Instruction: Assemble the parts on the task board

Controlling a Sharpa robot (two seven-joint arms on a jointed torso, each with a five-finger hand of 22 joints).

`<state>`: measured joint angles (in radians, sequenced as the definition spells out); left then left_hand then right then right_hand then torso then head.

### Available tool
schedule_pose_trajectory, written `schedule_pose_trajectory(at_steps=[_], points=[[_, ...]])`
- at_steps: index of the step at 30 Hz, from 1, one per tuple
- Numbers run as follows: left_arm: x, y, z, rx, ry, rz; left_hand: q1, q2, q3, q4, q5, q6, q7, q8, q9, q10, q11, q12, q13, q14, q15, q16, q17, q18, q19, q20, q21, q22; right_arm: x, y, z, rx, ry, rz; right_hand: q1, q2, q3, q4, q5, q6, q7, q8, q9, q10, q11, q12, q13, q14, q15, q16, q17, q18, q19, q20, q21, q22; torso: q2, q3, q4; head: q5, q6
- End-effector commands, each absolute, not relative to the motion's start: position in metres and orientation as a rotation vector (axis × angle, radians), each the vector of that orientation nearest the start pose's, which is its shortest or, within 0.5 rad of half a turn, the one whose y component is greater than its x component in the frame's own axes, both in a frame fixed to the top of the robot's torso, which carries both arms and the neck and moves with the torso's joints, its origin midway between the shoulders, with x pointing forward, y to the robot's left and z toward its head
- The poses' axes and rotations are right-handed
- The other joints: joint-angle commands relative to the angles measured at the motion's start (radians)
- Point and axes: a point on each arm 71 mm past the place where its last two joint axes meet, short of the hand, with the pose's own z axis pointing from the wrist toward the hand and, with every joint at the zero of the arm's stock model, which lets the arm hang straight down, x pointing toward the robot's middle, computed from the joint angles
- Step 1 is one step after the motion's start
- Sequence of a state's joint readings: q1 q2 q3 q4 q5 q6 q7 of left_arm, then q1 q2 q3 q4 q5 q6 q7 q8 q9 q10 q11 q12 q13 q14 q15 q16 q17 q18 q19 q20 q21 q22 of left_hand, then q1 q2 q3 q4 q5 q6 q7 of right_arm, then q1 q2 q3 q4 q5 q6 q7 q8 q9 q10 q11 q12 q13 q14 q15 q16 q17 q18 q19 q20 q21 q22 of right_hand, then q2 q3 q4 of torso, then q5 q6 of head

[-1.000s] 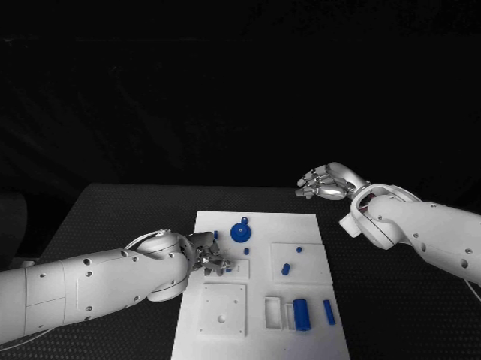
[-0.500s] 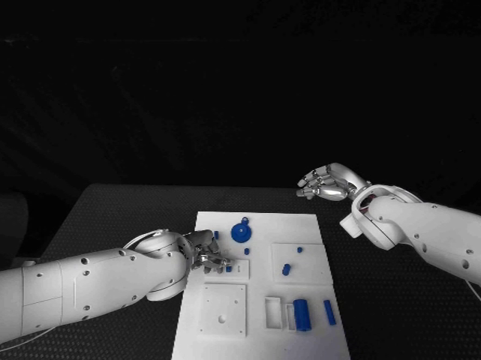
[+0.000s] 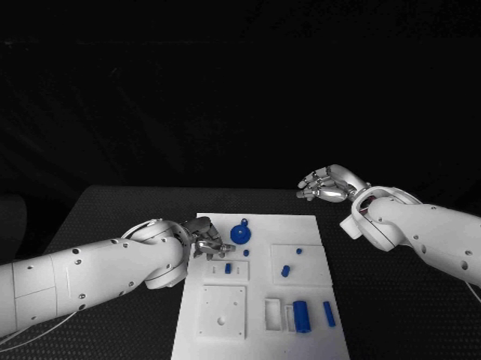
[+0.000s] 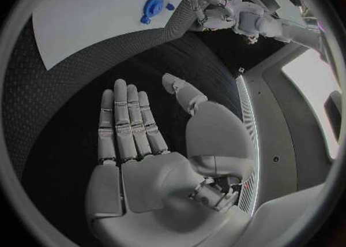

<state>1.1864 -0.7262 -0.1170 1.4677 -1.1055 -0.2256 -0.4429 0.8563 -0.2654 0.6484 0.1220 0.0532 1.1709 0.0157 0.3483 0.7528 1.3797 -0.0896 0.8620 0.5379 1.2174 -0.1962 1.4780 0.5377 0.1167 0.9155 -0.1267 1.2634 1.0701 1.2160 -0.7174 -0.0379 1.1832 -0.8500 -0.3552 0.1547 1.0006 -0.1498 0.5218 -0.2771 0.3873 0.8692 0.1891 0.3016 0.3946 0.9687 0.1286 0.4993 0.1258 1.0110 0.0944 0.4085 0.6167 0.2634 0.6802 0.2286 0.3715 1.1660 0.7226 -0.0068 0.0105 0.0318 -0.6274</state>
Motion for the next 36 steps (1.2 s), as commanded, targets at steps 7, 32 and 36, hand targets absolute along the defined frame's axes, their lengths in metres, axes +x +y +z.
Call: schedule_pose_trajectory(at_steps=[7,32,36], points=[[0.516,0.196,-0.200,-0.336,2.104,-0.564,0.090,0.053,-0.041,-0.075,-0.001,-0.133,0.054,-0.054,-0.019,-0.110,0.050,-0.152,-0.069,-0.090,0.051,-0.160,-0.063,-0.042,-0.093,-0.092,-0.112,-0.052,0.549,-0.244,-0.191,0.384,1.596,0.897,-0.008,-0.002,-0.004,0.000,0.007,-0.005,-0.002,0.006,-0.001,0.002,0.001,-0.001,-0.002,-0.006,0.003,-0.007,0.002,-0.010,-0.005,0.001,-0.007,0.001,0.000,0.0014,-0.0002,0.004,0.006],[0.560,0.203,-0.207,-0.227,2.267,-0.293,0.000,0.068,-0.083,0.043,-0.004,-0.223,0.100,-0.068,-0.022,-0.198,0.103,-0.298,-0.114,-0.180,0.113,-0.292,-0.087,-0.083,-0.182,-0.052,-0.214,-0.082,0.550,-0.239,-0.191,0.382,1.599,0.903,-0.005,0.000,-0.003,-0.001,0.007,-0.005,-0.002,0.006,-0.002,0.003,0.001,0.000,-0.003,-0.005,0.003,-0.007,0.003,-0.010,-0.005,0.001,-0.007,0.002,0.002,-0.0003,-0.0013,0.005,0.003],[0.563,0.204,-0.207,-0.208,2.254,-0.258,-0.011,0.071,-0.090,0.062,-0.004,-0.214,0.096,-0.062,-0.019,-0.193,0.100,-0.298,-0.111,-0.178,0.111,-0.288,-0.082,-0.081,-0.181,-0.053,-0.211,-0.077,0.550,-0.239,-0.191,0.381,1.599,0.905,-0.005,0.000,-0.003,-0.001,0.007,-0.005,-0.002,0.006,-0.002,0.003,0.001,0.000,-0.003,-0.005,0.003,-0.007,0.003,-0.009,-0.005,0.001,-0.007,0.002,0.002,-0.0003,-0.0007,0.005,0.001]])
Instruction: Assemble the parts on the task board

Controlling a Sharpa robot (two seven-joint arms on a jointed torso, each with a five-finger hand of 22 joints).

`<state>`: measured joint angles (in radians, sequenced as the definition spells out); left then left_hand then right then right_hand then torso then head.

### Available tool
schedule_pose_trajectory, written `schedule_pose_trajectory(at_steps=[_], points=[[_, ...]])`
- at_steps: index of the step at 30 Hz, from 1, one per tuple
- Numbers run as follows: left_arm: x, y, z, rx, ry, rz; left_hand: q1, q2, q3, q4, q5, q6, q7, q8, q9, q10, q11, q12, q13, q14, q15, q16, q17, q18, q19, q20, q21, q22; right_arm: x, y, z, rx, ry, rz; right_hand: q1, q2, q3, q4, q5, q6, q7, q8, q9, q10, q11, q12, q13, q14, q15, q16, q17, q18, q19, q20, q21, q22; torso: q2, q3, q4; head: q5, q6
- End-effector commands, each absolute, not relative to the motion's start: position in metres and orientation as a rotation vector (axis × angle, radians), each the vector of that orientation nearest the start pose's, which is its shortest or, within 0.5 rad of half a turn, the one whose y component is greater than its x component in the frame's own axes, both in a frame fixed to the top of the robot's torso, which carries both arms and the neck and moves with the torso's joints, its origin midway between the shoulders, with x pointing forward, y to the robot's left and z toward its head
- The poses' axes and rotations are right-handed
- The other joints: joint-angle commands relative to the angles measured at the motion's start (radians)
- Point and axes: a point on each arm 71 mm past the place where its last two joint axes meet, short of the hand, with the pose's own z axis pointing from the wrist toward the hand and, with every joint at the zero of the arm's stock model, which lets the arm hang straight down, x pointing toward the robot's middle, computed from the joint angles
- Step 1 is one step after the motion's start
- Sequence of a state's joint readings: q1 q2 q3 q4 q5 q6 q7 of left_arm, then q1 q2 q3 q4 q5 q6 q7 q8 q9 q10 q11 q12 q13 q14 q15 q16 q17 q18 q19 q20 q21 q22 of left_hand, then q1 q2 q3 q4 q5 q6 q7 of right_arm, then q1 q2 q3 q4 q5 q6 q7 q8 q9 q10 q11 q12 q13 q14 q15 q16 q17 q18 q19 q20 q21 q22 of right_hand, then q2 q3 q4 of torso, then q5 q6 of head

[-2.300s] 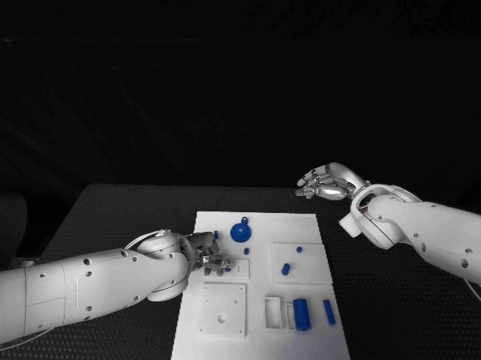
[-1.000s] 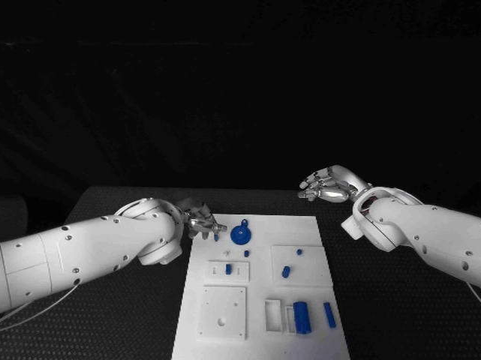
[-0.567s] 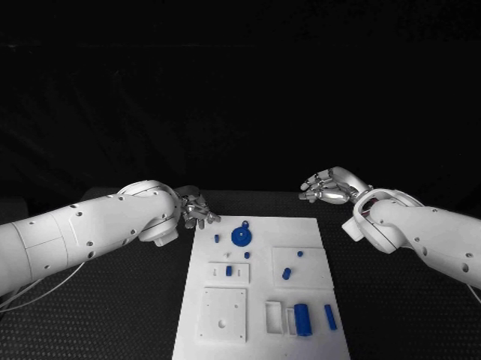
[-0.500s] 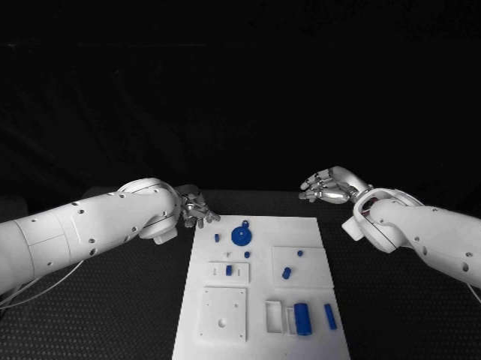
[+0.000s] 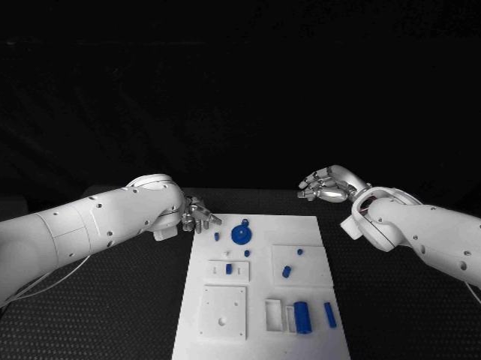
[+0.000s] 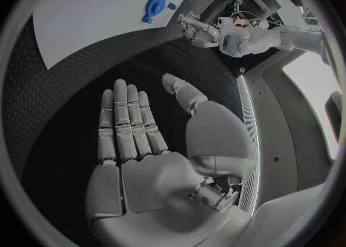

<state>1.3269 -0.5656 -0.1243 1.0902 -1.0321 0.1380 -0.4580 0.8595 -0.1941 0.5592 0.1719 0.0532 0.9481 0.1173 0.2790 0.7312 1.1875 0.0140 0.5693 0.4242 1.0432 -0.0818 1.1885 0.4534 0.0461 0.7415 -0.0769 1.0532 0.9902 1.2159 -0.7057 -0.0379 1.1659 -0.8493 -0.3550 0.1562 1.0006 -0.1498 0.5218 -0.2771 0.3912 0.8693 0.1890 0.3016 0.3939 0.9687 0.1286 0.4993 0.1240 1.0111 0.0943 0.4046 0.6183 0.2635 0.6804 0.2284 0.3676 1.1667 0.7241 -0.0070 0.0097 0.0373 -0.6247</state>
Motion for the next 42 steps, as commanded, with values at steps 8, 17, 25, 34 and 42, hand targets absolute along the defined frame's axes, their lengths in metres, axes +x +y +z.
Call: schedule_pose_trajectory(at_steps=[8,17,25,34,42], points=[[0.566,0.204,-0.210,-0.200,2.262,-0.251,-0.012,0.011,-0.010,0.037,-0.004,0.029,-0.015,0.023,0.007,0.016,-0.012,-0.002,0.011,0.007,-0.012,0.014,0.016,-0.005,0.001,-0.108,0.008,0.012,0.549,-0.238,-0.191,0.379,1.600,0.908,-0.004,0.000,-0.003,-0.001,0.003,-0.005,-0.002,0.006,-0.001,0.003,0.001,0.000,-0.002,-0.005,0.003,-0.004,0.001,-0.009,-0.005,0.001,-0.004,0.002,-0.001,-0.0001,0.0006,-0.003,-0.004],[0.566,0.201,-0.222,-0.212,2.295,-0.254,0.009,0.046,-0.029,0.029,-0.003,0.039,-0.020,0.028,0.007,0.020,-0.015,-0.003,0.016,0.008,-0.016,0.018,0.025,-0.004,-0.001,-0.111,0.011,0.020,0.549,-0.236,-0.191,0.378,1.600,0.912,-0.004,0.000,-0.003,-0.001,0.003,-0.005,-0.002,0.006,-0.002,0.004,0.001,0.001,-0.003,-0.006,0.003,-0.004,0.002,-0.009,-0.005,0.001,-0.004,0.002,0.000,-0.0002,0.0003,-0.004,-0.003],[0.568,0.197,-0.229,-0.232,2.316,-0.271,0.022,0.069,-0.045,0.016,-0.002,0.039,-0.020,0.028,0.003,0.020,-0.015,-0.006,0.020,0.005,-0.016,0.017,0.029,-0.006,-0.005,-0.112,0.009,0.024,0.549,-0.235,-0.191,0.376,1.601,0.915,-0.004,0.000,-0.002,-0.001,0.003,-0.005,-0.002,0.007,-0.002,0.004,0.001,0.001,-0.003,-0.006,0.003,-0.004,0.002,-0.009,-0.005,0.001,-0.005,0.002,0.001,0.0004,0.0000,-0.006,-0.004],[0.567,0.191,-0.238,-0.238,2.344,-0.292,0.039,0.087,-0.060,-0.005,-0.002,0.038,-0.020,0.026,-0.001,0.019,-0.015,-0.010,0.023,0.003,-0.016,0.015,0.034,-0.007,-0.007,-0.113,0.006,0.027,0.549,-0.233,-0.191,0.374,1.601,0.918,-0.004,0.001,-0.002,-0.001,0.003,-0.005,-0.002,0.007,-0.002,0.004,0.001,0.001,-0.004,-0.006,0.003,-0.004,0.002,-0.009,-0.005,0.001,-0.005,0.003,-0.001,0.0008,0.0007,-0.007,-0.006],[0.565,0.189,-0.245,-0.242,2.355,-0.296,0.044,0.091,-0.066,-0.016,-0.002,0.037,-0.019,0.025,-0.004,0.018,-0.014,-0.012,0.025,0.001,-0.016,0.014,0.035,-0.008,-0.008,-0.113,0.004,0.029,0.549,-0.232,-0.191,0.374,1.601,0.919,-0.004,0.001,-0.002,-0.001,0.003,-0.005,-0.002,0.007,-0.002,0.004,0.001,0.001,-0.004,-0.006,0.003,-0.005,0.003,-0.009,-0.005,0.001,-0.005,0.003,0.000,0.0006,-0.0004,-0.008,-0.005]])
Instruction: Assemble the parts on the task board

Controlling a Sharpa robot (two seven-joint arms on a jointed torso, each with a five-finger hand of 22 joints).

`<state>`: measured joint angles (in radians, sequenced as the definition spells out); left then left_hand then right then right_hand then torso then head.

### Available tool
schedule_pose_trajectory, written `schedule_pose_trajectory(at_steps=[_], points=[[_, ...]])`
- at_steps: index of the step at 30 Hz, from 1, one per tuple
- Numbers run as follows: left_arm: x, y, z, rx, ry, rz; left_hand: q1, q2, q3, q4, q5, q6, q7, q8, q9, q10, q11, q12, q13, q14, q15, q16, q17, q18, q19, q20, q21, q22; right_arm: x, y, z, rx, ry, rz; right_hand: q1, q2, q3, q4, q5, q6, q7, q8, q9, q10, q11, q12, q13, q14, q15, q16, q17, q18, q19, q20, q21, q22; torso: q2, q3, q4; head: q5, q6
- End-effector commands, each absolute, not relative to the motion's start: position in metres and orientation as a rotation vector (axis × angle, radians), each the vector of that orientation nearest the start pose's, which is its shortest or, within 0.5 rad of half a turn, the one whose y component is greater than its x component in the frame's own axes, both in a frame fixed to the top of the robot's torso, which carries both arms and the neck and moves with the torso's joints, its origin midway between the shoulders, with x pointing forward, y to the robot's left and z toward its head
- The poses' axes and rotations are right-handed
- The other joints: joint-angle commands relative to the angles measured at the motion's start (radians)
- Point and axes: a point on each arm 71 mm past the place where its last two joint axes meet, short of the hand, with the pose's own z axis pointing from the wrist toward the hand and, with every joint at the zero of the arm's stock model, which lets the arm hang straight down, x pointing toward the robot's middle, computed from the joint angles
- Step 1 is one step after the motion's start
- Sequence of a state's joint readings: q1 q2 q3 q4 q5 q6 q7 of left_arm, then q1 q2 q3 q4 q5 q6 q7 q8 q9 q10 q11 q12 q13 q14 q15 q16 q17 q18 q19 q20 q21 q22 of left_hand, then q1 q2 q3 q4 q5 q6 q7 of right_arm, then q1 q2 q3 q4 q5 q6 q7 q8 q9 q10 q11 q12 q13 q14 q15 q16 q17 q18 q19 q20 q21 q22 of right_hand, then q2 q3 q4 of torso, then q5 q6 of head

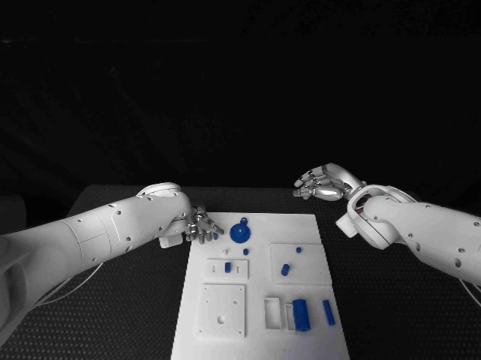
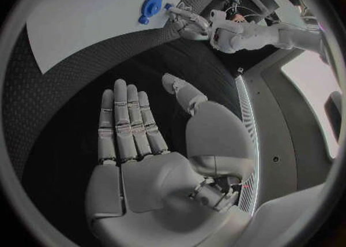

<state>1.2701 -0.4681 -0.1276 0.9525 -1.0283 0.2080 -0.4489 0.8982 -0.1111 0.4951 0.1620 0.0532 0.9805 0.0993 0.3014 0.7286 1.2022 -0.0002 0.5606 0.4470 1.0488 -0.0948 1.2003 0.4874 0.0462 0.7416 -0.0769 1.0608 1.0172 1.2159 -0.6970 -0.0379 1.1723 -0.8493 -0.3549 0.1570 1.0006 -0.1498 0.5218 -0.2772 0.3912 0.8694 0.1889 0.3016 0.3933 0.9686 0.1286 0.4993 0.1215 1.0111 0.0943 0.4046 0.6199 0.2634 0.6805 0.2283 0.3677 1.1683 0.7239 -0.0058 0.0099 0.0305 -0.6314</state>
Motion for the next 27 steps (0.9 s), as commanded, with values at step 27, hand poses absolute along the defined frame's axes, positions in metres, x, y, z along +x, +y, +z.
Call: schedule_pose_trajectory(at_steps=[27], points=[[0.5681,0.1912,-0.2435,-0.290,2.324,-0.307,0.044,0.069,0.008,-0.074,-0.001,0.000,0.001,0.002,-0.010,0.002,0.002,-0.011,0.009,-0.005,-0.001,-0.005,0.008,-0.011,-0.007,-0.112,-0.012,0.008,0.5491,-0.2307,-0.1912,0.373,1.605,0.921,-0.003,0.002,-0.001,-0.001,0.003,-0.005,-0.002,0.007,-0.002,0.004,0.001,0.002,-0.003,-0.006,0.003,-0.005,0.002,-0.009,-0.005,0.002,-0.006,0.002,-0.002,-0.0010,0.0009,-0.007,-0.003]])
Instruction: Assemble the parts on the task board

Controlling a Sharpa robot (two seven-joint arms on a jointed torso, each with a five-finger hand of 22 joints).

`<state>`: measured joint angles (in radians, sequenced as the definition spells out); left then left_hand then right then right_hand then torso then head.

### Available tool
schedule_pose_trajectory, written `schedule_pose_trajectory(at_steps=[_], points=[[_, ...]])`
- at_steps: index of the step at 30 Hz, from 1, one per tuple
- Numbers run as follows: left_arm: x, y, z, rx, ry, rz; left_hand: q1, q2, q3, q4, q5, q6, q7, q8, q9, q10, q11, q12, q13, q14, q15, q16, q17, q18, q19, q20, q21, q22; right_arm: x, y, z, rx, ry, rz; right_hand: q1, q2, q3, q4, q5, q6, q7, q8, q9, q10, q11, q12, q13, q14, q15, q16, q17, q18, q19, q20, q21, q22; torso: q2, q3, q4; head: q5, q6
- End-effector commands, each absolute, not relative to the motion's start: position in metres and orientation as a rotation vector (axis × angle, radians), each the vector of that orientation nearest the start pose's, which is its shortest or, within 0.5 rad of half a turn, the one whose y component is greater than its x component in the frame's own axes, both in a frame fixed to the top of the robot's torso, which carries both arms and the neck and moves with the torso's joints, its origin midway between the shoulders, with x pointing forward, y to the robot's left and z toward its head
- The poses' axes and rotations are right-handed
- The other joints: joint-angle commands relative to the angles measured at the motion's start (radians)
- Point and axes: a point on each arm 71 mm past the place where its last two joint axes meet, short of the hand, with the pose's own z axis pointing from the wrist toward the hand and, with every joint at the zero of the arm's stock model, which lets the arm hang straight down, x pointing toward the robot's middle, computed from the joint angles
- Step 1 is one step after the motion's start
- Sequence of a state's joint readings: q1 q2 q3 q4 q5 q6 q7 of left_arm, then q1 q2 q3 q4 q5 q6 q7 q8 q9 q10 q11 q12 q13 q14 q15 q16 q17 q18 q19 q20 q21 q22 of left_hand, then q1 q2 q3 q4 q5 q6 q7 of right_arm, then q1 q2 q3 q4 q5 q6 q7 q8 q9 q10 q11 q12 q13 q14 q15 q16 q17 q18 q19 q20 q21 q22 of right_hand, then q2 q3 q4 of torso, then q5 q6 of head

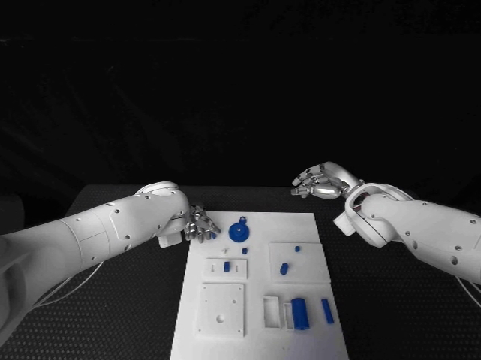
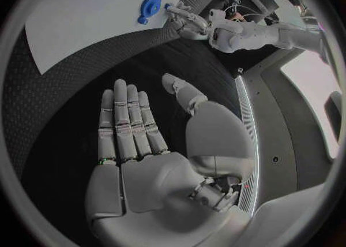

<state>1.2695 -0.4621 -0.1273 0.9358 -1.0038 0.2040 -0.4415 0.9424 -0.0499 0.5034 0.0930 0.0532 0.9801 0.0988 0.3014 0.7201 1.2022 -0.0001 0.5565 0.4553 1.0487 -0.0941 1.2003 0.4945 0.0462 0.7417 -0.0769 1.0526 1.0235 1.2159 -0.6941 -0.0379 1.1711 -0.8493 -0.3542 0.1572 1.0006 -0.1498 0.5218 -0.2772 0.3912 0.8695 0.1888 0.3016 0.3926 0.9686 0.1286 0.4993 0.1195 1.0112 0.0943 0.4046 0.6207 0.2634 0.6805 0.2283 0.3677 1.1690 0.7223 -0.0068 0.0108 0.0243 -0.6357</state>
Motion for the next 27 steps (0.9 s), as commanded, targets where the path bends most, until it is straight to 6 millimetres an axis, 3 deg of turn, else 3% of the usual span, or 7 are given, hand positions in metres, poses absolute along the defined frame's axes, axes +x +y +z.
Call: schedule_pose_trajectory(at_steps=[1,10,13,18,23,27], points=[[0.5681,0.1912,-0.2434,-0.290,2.323,-0.308,0.000,0.009,0.000,-0.005,-0.001,0.001,0.002,0.002,-0.001,0.002,0.002,-0.007,0.001,-0.005,-0.001,-0.005,0.001,-0.011,-0.007,-0.112,-0.004,0.002,0.5491,-0.2308,-0.1912,0.373,1.605,0.920,-0.003,0.002,-0.001,-0.001,0.003,-0.005,-0.001,0.007,-0.002,0.004,0.001,0.002,-0.001,-0.006,0.003,-0.005,0.001,-0.009,-0.005,0.002,-0.006,0.002,0.000,-0.0001,0.0000,-0.001,0.001],[0.5677,0.1890,-0.2436,-0.290,2.328,-0.317,0.004,0.014,0.003,-0.021,-0.001,0.001,0.002,0.003,-0.002,0.004,0.001,-0.008,0.003,-0.003,-0.002,-0.006,0.003,-0.012,-0.005,-0.112,-0.005,0.003,0.5492,-0.2295,-0.1913,0.372,1.607,0.923,-0.002,0.002,-0.001,-0.001,0.003,-0.005,-0.001,0.007,-0.002,0.004,0.001,0.002,-0.002,-0.006,0.003,-0.006,0.002,-0.009,-0.005,0.002,-0.007,0.002,0.000,0.0005,0.0003,0.000,0.001],[0.5678,0.1884,-0.2434,-0.295,2.325,-0.321,0.009,0.024,0.009,-0.042,-0.001,0.004,0.001,0.005,-0.003,0.005,0.001,-0.009,0.005,-0.002,-0.002,-0.007,0.004,-0.012,-0.004,-0.112,-0.007,0.005,0.5493,-0.2296,-0.1916,0.372,1.609,0.923,-0.002,0.002,-0.001,-0.001,0.002,-0.005,-0.001,0.007,-0.002,0.004,0.001,0.002,-0.002,-0.006,0.003,-0.006,0.002,-0.009,-0.005,0.002,-0.007,0.002,0.000,0.0007,0.0000,0.001,0.001],[0.5680,0.1888,-0.2430,-0.303,2.314,-0.327,0.037,0.051,0.038,-0.105,0.002,0.017,-0.004,0.016,-0.002,0.017,-0.003,-0.009,0.009,0.007,-0.005,-0.005,0.010,-0.013,0.005,-0.114,-0.007,0.010,0.5493,-0.2297,-0.1917,0.372,1.610,0.923,-0.003,0.002,-0.002,0.000,0.002,-0.005,-0.001,0.007,-0.002,0.004,0.001,0.002,-0.002,-0.006,0.003,-0.006,0.002,-0.009,-0.005,0.002,-0.007,0.002,0.000,0.0008,-0.0001,0.003,0.001],[0.5680,0.1906,-0.2421,-0.318,2.295,-0.327,0.048,0.085,0.079,-0.191,0.053,0.056,-0.020,0.044,0.006,0.054,-0.016,0.001,0.019,0.034,-0.017,0.013,0.027,-0.014,0.030,-0.122,0.002,0.022,0.5495,-0.2298,-0.1920,0.372,1.612,0.922,-0.005,0.001,-0.002,0.000,0.002,-0.006,-0.001,0.007,-0.002,0.004,0.001,0.002,-0.003,-0.006,0.003,-0.006,0.002,-0.009,-0.005,0.003,-0.008,0.003,0.000,0.0007,0.0002,0.003,0.001],[0.5676,0.1906,-0.2416,-0.324,2.281,-0.334,0.028,0.097,0.091,-0.225,0.066,0.071,-0.029,0.063,0.010,0.077,-0.024,0.009,0.026,0.048,-0.026,0.031,0.041,-0.013,0.046,-0.129,0.011,0.032,0.5495,-0.2296,-0.1923,0.372,1.613,0.923,-0.006,0.001,-0.003,0.001,0.002,-0.006,-0.001,0.007,-0.002,0.004,0.001,0.002,-0.003,-0.006,0.003,-0.006,0.003,-0.009,-0.005,0.003,-0.008,0.003,0.000,0.0006,-0.0001,0.004,0.002]])
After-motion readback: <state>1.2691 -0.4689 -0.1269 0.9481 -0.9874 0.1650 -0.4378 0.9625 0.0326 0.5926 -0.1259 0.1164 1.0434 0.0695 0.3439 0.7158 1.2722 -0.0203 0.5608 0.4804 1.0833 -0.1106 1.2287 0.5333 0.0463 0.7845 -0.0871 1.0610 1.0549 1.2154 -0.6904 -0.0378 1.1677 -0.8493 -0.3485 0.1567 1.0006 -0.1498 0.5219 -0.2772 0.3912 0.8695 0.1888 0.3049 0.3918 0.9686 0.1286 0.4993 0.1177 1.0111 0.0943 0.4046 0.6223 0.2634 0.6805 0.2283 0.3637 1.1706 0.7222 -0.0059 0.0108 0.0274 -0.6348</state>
